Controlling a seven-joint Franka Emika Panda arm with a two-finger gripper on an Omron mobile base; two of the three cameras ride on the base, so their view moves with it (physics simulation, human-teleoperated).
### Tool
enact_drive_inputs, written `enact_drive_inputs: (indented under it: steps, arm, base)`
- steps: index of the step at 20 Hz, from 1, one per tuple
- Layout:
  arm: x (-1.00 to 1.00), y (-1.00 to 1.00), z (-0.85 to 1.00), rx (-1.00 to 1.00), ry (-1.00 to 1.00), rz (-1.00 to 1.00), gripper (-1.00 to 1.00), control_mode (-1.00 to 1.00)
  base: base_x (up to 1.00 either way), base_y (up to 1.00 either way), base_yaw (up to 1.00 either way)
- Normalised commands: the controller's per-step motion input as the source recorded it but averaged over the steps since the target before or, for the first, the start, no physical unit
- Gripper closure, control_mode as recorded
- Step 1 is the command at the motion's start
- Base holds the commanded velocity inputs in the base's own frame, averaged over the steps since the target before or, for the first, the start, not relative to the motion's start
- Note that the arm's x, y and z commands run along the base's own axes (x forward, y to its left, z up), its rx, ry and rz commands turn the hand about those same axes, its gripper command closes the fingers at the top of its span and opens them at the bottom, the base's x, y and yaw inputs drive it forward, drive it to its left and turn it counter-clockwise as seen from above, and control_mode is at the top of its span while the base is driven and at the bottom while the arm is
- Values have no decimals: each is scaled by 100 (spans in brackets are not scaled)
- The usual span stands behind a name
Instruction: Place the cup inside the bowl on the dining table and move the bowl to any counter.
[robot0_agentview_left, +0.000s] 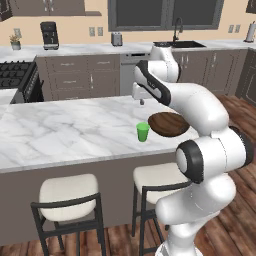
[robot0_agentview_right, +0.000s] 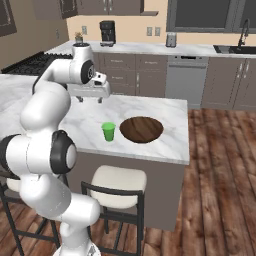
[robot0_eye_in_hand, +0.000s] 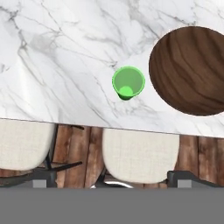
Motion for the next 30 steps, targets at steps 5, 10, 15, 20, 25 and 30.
enact_drive_inputs:
  steps: [5,10,15,20,25,30]
  arm:
    - [26,0,0,0,0,0,-100,-100]
    - [23,0,0,0,-2,0,-100,-100]
    - [14,4,-13,0,0,0,-100,-100]
    - [13,9,-23,0,0,0,-100,-100]
    - [13,7,-24,0,0,0,-100,-100]
    - [12,4,-21,0,0,0,-100,-100]
  base:
    - [0,0,0]
    - [0,0,0]
    - [0,0,0]
    - [0,0,0]
    - [0,0,0]
    - [0,0,0]
